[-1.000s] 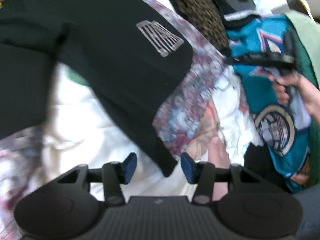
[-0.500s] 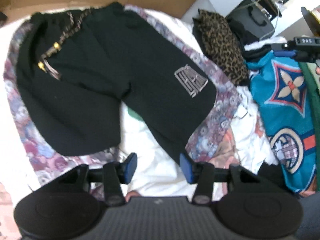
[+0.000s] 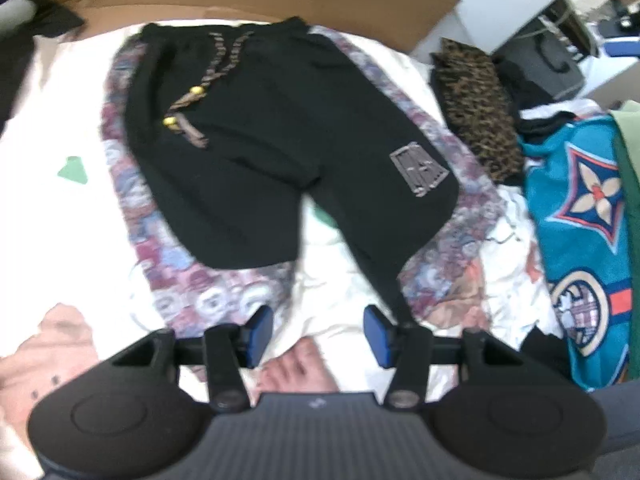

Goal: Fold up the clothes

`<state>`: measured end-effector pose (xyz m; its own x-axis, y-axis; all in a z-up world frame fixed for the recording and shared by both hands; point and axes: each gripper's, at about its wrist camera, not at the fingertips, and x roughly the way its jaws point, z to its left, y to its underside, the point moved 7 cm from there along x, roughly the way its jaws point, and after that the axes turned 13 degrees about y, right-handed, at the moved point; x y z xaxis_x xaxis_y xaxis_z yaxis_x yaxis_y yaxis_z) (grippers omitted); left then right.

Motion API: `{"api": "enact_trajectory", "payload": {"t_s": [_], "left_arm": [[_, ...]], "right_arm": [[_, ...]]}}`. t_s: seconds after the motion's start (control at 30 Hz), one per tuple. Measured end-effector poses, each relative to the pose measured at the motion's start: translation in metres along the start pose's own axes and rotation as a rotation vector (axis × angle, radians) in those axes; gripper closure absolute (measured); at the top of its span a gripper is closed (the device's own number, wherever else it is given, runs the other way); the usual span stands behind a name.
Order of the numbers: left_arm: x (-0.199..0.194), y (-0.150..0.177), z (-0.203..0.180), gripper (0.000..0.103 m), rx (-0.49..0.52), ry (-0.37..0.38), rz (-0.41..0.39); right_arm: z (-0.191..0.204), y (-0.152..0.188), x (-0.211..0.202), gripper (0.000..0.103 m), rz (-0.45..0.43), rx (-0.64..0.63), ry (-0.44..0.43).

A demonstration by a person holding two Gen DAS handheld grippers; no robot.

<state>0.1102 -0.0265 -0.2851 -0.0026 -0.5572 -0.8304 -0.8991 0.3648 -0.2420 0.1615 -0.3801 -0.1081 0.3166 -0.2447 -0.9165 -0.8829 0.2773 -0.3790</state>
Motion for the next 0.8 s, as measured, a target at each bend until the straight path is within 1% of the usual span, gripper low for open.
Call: {"api": "enact_trajectory", "payload": {"t_s": [0.07, 0.1, 0.17, 0.23, 0.27, 0.4, 0.5, 0.6, 0.7, 0.8], "left_arm": [[-0.009, 0.002, 0.006, 0.044, -0.012, -0.028, -0.002], [-0.014, 0.003, 0.008, 0.044, -0.018, -0.043, -0.004], [-0.025, 0.004, 0.014, 0.043, -0.029, -0.064, -0.009], [-0.036, 0.004, 0.02, 0.039, -0.039, -0.079, -0.017], [-0.042, 0.004, 0.023, 0.038, -0.042, -0.091, -0.024], [-0.065, 0.003, 0.035, 0.036, -0.046, -0.132, -0.051], [-0.078, 0.001, 0.045, 0.036, -0.053, -0.165, -0.076], [-0.085, 0.001, 0.055, 0.035, -0.084, -0.184, -0.096], [-0.084, 0.003, 0.064, 0.035, -0.111, -0.194, -0.106], [-0.074, 0.007, 0.07, 0.035, -0.12, -0.186, -0.107]], "right_arm": [[0.012, -0.005, -0.015, 0.052, -0.008, -0.012, -0.001], [0.017, -0.006, -0.021, 0.05, -0.017, -0.012, -0.006], [0.028, -0.003, -0.031, 0.049, -0.031, 0.003, -0.035], [0.038, 0.0, -0.041, 0.049, -0.049, 0.017, -0.063], [0.043, 0.004, -0.044, 0.049, -0.071, 0.016, -0.071], [0.06, 0.027, -0.055, 0.048, -0.155, 0.029, -0.097], [0.069, 0.046, -0.059, 0.048, -0.198, 0.077, -0.149], [0.082, 0.066, -0.058, 0.048, -0.237, 0.083, -0.194], [0.095, 0.085, -0.052, 0.048, -0.26, 0.08, -0.173], [0.105, 0.102, -0.044, 0.048, -0.279, 0.107, -0.181]]}}
